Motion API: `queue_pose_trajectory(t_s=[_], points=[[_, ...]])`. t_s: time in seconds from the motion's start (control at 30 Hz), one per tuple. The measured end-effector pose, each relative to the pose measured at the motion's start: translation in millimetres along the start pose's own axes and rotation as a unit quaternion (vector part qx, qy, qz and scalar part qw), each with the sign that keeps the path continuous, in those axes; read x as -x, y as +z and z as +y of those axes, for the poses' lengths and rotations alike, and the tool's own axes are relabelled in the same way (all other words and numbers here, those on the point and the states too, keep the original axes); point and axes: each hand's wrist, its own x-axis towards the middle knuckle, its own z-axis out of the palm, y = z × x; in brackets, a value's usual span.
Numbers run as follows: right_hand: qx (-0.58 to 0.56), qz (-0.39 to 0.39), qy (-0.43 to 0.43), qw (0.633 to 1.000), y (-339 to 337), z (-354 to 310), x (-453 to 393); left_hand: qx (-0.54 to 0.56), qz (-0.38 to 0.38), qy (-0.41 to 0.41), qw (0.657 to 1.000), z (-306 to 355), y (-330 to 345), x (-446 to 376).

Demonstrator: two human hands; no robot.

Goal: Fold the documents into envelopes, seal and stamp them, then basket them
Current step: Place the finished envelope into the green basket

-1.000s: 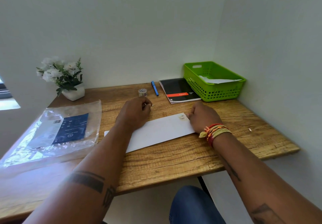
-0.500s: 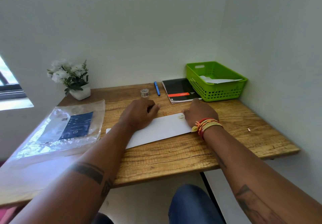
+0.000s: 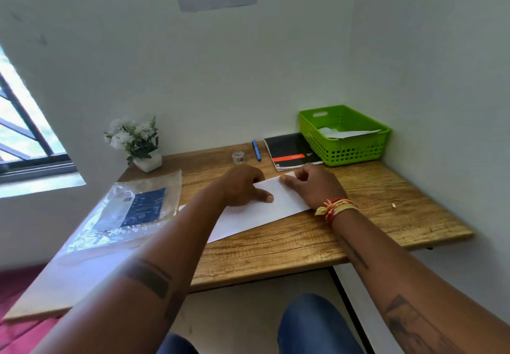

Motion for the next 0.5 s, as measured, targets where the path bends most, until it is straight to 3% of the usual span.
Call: queue_pose_trajectory(t_s=[0.1,0.17,0.27,0.37,0.43,0.5], points=[[-0.2,-0.086,0.014,0.976,-18.1,9.5,1.5,0.009,0.024,0.019,0.999,15.3,-15.5,4.7],[-0.277,-0.1,0.037,0.955,-26.1,17.3,3.9,-0.008,0.072,0.032,0.997,24.4,-20.5,6.5],[-0.338,-0.038,0.076,0.937,-39.9,20.6,9.2,-0.023,0.2,0.039,0.979,37.9,-15.3,13.9],[-0.434,0.071,0.134,0.888,-66.3,21.5,10.4,-0.008,0.333,0.066,0.941,58.9,-6.5,22.7],[-0.493,0.142,0.17,0.841,-91.1,24.4,8.4,0.029,0.351,0.091,0.932,77.9,-6.0,22.7],[-0.566,0.166,0.196,0.784,-114.4,26.0,6.8,0.075,0.319,0.11,0.938,99.4,-5.3,18.3]])
